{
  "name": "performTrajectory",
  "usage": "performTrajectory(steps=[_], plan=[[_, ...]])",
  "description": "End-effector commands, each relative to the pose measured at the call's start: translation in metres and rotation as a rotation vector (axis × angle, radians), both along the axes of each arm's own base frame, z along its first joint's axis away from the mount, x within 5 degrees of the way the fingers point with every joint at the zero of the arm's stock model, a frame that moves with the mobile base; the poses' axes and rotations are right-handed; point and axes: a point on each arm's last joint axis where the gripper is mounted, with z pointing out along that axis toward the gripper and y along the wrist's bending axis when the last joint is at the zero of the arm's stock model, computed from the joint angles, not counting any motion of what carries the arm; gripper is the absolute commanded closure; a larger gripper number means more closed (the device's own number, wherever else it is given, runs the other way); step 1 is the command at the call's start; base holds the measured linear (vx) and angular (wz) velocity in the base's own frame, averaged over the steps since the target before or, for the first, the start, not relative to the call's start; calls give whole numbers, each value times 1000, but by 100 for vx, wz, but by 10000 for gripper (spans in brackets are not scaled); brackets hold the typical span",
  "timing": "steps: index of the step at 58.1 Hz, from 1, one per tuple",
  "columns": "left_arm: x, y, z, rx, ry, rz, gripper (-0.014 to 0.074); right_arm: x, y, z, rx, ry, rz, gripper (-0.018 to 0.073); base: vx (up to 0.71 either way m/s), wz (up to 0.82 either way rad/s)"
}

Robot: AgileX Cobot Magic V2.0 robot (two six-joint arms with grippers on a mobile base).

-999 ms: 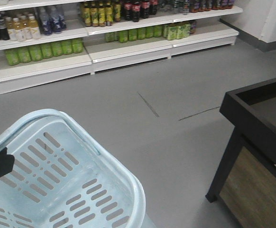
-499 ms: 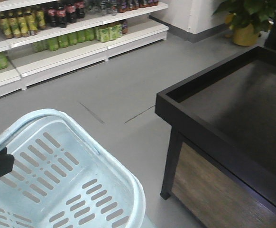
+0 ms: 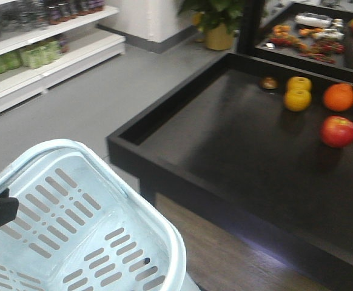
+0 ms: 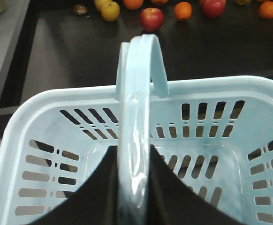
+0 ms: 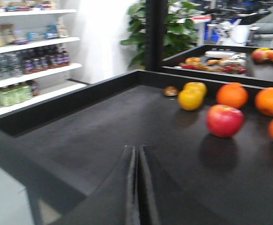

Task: Pick three apples into basket with both arms
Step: 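Drive the base up to the second fruit table with apples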

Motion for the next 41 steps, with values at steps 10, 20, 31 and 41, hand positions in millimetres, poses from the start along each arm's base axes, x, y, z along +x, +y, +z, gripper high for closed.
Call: performTrajectory(steps=[10, 20, 31, 41], plan=[[2, -1, 16, -90, -74, 15, 602, 0, 0, 3, -16, -72, 2, 564, 16, -63], [2, -1, 16, -90, -74, 15, 602, 0, 0, 3, -16, -72, 2, 564, 16, -63], [2, -1, 16, -90, -74, 15, 602, 0, 0, 3, -16, -72, 2, 564, 16, -62], [2, -1, 16, -90, -74, 15, 602, 0, 0, 3, -16, -72, 2, 564, 15, -57]])
